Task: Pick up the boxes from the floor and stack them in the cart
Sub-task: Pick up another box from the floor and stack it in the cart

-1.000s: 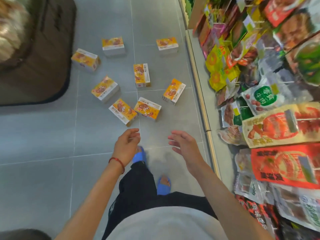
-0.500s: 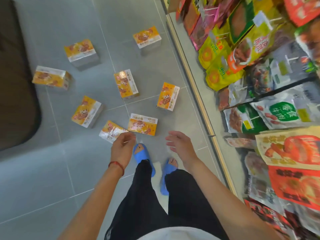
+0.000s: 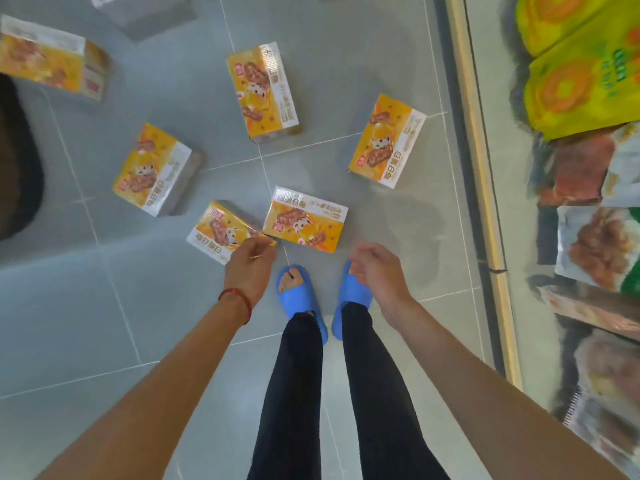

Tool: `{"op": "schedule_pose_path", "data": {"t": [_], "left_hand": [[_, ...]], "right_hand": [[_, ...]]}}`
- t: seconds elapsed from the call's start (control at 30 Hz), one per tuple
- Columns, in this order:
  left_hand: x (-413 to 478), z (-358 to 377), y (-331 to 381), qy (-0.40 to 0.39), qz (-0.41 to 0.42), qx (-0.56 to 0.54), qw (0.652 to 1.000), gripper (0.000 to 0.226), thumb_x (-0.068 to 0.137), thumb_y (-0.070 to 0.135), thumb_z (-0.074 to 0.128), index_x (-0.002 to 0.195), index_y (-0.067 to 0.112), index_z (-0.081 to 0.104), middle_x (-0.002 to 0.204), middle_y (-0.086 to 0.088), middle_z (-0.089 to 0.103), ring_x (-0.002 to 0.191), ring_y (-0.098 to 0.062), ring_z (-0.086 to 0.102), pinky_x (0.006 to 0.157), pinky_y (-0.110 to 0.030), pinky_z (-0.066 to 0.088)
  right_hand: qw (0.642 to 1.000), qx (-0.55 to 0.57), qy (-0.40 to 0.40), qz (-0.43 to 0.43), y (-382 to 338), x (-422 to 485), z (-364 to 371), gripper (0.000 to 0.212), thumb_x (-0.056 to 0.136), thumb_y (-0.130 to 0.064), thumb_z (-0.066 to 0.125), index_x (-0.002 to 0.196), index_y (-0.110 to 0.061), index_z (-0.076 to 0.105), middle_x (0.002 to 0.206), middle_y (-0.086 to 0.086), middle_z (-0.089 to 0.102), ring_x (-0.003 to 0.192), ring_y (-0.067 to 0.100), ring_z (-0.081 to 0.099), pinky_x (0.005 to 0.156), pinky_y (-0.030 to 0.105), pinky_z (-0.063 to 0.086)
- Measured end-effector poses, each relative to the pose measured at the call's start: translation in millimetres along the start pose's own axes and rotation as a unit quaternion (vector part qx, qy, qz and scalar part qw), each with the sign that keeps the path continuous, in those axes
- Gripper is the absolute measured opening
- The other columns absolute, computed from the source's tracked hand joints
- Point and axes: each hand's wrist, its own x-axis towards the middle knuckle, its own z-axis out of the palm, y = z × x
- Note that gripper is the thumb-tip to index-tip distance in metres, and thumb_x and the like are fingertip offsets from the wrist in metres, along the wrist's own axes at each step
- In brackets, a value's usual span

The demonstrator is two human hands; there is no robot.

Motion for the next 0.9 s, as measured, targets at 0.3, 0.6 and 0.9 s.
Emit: {"op": "schedule_pose_path", "data": {"t": [0.3,0.6,0.9], "left_hand": [[185,77,-85,-0.007,0.031,0.057,0.998,0.055,0.095,0.030,0.064,0.145,0.014,0.045,0.148,0.001,0.047,0.133,-0.015,0.044,0.107,-0.029,0.035],[334,115,-138,-0.015,-0.010,0.033,0.999,0.064,0.079,0.048,0.075,0.133,0.023,0.051,0.120,0.003,0.069,0.103,-0.013,0.069,0.087,-0.033,0.057],[319,103,-143,-0.085,-0.002,-0.008,0.996,0.047,0.085,0.005,0.069,0.124,0.030,0.064,0.100,0.008,0.076,0.081,-0.009,0.073,0.069,-0.029,0.058]], "right_hand": [[0.999,-0.015,0.026,0.021,73,200,48,0.014,0.080,-0.046,0.062,0.085,-0.035,0.068,0.084,-0.009,0.060,0.063,0.011,0.046,0.059,0.027,0.036],[1.000,0.001,0.003,-0.026,141,343,89,0.007,0.106,-0.030,0.054,0.110,-0.030,0.060,0.110,-0.014,0.069,0.085,-0.009,0.067,0.069,0.010,0.048],[0.997,0.046,-0.009,-0.064,158,327,90,0.034,0.086,-0.059,0.062,0.119,-0.049,0.062,0.128,-0.010,0.071,0.119,0.017,0.069,0.105,0.053,0.052]]}}
